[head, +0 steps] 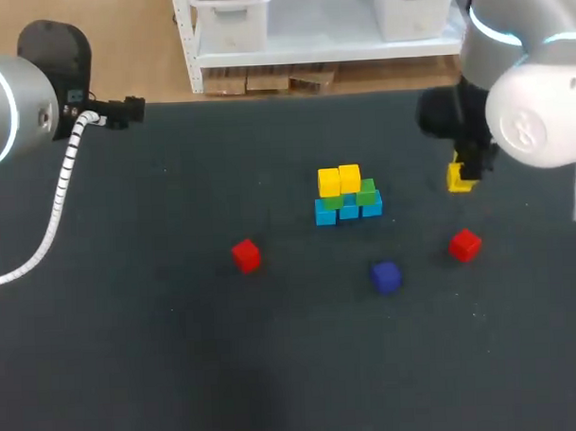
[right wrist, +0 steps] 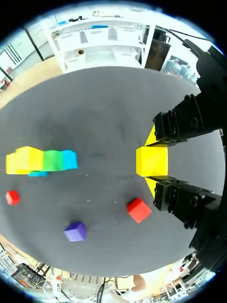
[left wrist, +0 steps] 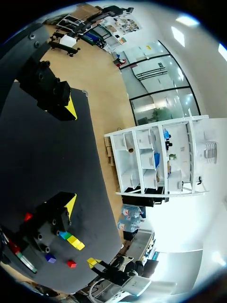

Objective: Place the blue cubes, place green cubes on the blue cubes, place the yellow cubes on the green cubes, then place the red cubes on the yellow cubes, and place purple cube on the red cubes.

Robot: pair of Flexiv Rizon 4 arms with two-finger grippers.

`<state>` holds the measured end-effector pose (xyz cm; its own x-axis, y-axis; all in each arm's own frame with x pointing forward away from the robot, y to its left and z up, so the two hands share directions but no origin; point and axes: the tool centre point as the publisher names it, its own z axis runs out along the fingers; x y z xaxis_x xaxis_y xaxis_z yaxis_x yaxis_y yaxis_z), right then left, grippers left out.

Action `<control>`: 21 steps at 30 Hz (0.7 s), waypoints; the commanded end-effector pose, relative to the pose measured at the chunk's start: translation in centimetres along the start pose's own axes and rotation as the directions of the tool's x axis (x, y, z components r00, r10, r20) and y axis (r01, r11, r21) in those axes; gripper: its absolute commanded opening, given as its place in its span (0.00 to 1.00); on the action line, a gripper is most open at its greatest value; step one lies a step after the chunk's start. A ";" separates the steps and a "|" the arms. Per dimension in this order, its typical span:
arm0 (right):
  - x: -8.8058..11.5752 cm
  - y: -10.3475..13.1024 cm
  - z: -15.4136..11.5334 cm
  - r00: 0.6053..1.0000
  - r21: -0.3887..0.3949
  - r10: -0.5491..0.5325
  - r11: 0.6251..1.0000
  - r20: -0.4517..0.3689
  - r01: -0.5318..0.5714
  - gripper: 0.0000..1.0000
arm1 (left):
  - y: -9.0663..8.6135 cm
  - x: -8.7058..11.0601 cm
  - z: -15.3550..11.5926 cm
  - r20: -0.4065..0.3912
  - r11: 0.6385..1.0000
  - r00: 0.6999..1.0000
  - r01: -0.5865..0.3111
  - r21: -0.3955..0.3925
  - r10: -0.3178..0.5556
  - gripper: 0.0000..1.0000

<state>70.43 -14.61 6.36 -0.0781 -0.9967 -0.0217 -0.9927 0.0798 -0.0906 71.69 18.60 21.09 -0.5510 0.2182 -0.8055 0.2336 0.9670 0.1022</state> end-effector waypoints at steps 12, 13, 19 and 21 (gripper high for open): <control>-5.2 -1.7 -2.2 0.998 0.052 0.061 0.997 0.032 -0.063 0.00 | 0.2 -0.1 0.0 -0.003 1.000 1.000 -0.002 0.009 0.002 1.00; -5.4 -1.8 -2.1 0.997 0.050 0.071 0.996 0.042 -0.073 0.00 | 0.2 -0.1 0.0 -0.003 1.000 1.000 -0.002 0.009 0.002 1.00; -7.1 -1.9 -1.9 0.997 0.062 0.060 0.996 0.052 -0.064 0.00 | 0.2 -0.1 0.0 -0.003 1.000 1.000 -0.002 0.009 0.002 1.00; -7.6 -1.9 -1.9 0.997 0.066 0.060 0.996 0.051 -0.063 0.00 | 0.2 -0.1 0.0 -0.003 1.000 1.000 -0.002 0.009 0.002 1.00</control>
<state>72.48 -7.82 8.75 -0.1278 -0.9880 -0.0868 -0.9778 0.1402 -0.1555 71.69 18.60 21.09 -0.5510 0.2182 -0.8055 0.2336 0.9669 0.1022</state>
